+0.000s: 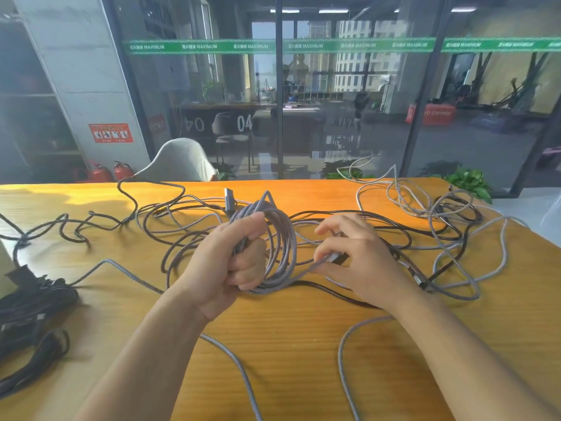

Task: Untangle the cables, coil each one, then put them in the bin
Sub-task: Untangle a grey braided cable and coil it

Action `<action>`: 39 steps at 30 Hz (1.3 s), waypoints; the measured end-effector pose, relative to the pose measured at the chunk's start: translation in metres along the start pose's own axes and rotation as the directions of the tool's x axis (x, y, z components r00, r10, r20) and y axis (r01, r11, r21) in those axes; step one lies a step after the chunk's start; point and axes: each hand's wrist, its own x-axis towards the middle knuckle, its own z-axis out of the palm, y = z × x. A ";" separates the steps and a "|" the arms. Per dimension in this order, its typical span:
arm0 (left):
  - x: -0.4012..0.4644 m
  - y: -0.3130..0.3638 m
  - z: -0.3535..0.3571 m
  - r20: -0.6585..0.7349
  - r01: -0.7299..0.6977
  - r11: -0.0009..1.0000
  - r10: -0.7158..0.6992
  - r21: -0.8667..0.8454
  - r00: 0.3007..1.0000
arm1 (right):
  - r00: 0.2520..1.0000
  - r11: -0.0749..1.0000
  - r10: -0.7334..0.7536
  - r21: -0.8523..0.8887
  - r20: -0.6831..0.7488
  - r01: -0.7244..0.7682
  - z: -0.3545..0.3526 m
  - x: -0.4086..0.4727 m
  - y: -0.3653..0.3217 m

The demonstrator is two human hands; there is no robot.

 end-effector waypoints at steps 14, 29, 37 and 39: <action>0.000 0.002 -0.004 0.007 0.066 0.994 -0.067 0.087 0.998 | 0.791 0.961 0.114 0.137 0.602 -0.242 -0.036 -0.003 -0.011; -0.003 0.008 -0.010 0.037 0.043 0.997 -0.041 -0.068 0.998 | 0.759 0.602 -0.144 0.665 0.635 -0.442 -0.049 -0.002 -0.015; -0.005 0.000 0.002 0.277 0.126 0.992 -0.121 -0.002 0.953 | 0.760 0.890 0.405 -0.029 0.509 -0.456 -0.030 0.000 -0.011; -0.005 -0.004 0.007 0.324 0.150 0.978 -0.190 0.146 0.927 | 0.851 0.894 0.426 -0.290 0.308 -0.343 -0.025 0.002 -0.017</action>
